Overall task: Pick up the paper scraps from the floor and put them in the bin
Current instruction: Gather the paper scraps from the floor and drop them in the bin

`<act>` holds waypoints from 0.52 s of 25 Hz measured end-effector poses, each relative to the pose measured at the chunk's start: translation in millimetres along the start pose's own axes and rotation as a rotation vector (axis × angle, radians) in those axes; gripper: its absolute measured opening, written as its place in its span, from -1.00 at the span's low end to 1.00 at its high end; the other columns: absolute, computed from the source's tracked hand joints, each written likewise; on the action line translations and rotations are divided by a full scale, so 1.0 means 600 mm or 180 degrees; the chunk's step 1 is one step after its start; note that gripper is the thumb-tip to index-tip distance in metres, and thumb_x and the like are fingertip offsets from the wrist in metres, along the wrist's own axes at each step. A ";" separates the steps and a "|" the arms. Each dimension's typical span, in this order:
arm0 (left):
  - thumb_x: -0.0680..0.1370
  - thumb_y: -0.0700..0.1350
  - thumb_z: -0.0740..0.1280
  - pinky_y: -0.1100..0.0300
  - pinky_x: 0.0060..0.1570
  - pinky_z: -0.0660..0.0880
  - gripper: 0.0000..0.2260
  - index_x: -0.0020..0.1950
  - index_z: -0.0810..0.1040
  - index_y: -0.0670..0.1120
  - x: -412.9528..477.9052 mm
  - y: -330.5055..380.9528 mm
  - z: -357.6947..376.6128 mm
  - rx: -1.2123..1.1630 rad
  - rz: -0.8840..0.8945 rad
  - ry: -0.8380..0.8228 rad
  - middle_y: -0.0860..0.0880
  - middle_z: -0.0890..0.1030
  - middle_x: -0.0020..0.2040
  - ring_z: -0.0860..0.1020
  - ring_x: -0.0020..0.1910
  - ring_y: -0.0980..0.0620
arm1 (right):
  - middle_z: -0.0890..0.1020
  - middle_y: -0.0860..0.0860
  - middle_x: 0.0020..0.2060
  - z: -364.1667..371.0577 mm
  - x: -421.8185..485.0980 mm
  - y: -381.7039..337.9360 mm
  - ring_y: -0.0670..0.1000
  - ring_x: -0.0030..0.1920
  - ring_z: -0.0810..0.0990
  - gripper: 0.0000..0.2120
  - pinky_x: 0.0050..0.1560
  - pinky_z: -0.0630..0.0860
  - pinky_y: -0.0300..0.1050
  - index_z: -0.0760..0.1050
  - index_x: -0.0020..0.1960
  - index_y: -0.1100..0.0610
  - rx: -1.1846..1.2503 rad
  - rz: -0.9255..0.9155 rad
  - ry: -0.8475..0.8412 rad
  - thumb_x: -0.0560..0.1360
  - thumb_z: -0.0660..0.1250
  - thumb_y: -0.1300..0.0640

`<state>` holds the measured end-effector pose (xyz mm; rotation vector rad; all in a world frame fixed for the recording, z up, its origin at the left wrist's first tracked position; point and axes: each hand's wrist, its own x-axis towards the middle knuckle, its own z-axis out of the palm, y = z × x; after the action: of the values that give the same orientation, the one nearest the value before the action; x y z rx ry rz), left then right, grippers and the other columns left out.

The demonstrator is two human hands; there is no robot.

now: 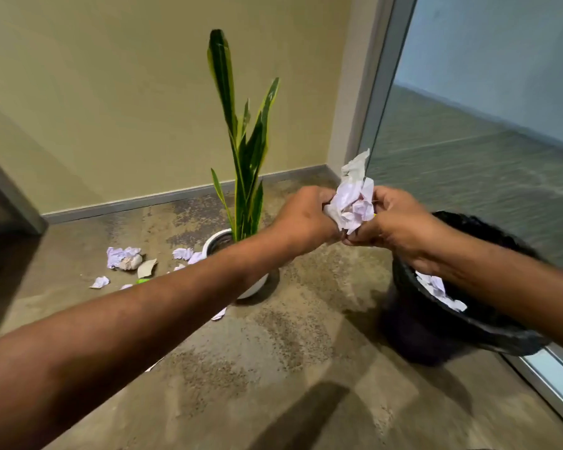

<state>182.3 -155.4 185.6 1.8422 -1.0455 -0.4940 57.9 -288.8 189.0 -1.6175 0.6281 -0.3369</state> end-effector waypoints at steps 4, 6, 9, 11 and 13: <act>0.35 -0.39 0.60 -0.17 -0.06 0.69 -0.72 0.03 0.72 -0.21 0.070 0.065 0.146 -0.0324 -0.0092 -0.0299 -0.24 0.76 -0.06 0.70 -0.15 -0.12 | 0.75 0.28 0.11 -0.163 -0.019 0.022 0.23 0.00 0.79 -0.40 -0.07 0.76 0.12 0.58 0.30 0.25 -0.0083 0.0134 0.0317 0.36 0.37 0.70; 0.35 -0.34 0.61 0.01 -0.12 0.66 -0.73 0.00 0.73 -0.14 0.096 0.082 0.210 -0.0311 -0.0147 -0.0450 -0.13 0.77 -0.09 0.68 -0.16 -0.05 | 0.71 0.33 0.18 -0.225 -0.023 0.043 0.32 0.09 0.75 -0.37 0.08 0.74 0.21 0.55 0.36 0.28 -0.0083 0.0289 0.0437 0.38 0.33 0.70; 0.34 -0.28 0.62 0.18 -0.20 0.56 -0.72 -0.01 0.72 -0.06 0.123 0.091 0.285 -0.0100 -0.0212 -0.0661 0.00 0.72 -0.15 0.64 -0.19 0.03 | 0.70 0.36 0.19 -0.294 -0.024 0.086 0.30 0.03 0.73 -0.36 -0.04 0.76 0.08 0.55 0.37 0.31 0.0074 0.0498 0.0517 0.38 0.27 0.73; 0.34 -0.33 0.63 0.02 -0.08 0.70 -0.68 0.05 0.73 -0.11 0.134 0.085 0.323 -0.0023 -0.0357 -0.0811 -0.09 0.76 -0.06 0.73 -0.07 -0.10 | 0.70 0.39 0.15 -0.323 -0.019 0.121 0.31 -0.01 0.71 -0.39 -0.13 0.77 0.06 0.55 0.35 0.36 0.0137 0.0661 0.0608 0.37 0.25 0.72; 0.37 -0.38 0.59 -0.22 0.06 0.70 -0.65 0.12 0.72 -0.17 0.143 0.077 0.346 0.0038 -0.0474 -0.0904 -0.20 0.76 0.05 0.74 0.06 -0.25 | 0.72 0.33 0.01 -0.342 -0.010 0.149 0.22 -0.14 0.70 -0.46 -0.31 0.74 -0.06 0.54 0.30 0.41 -0.0032 0.0810 0.0716 0.36 0.25 0.69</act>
<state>64.5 -344.9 133.0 1.9062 -1.1022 -0.8595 -79.2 -457.3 133.8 -1.4991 0.9976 -0.3295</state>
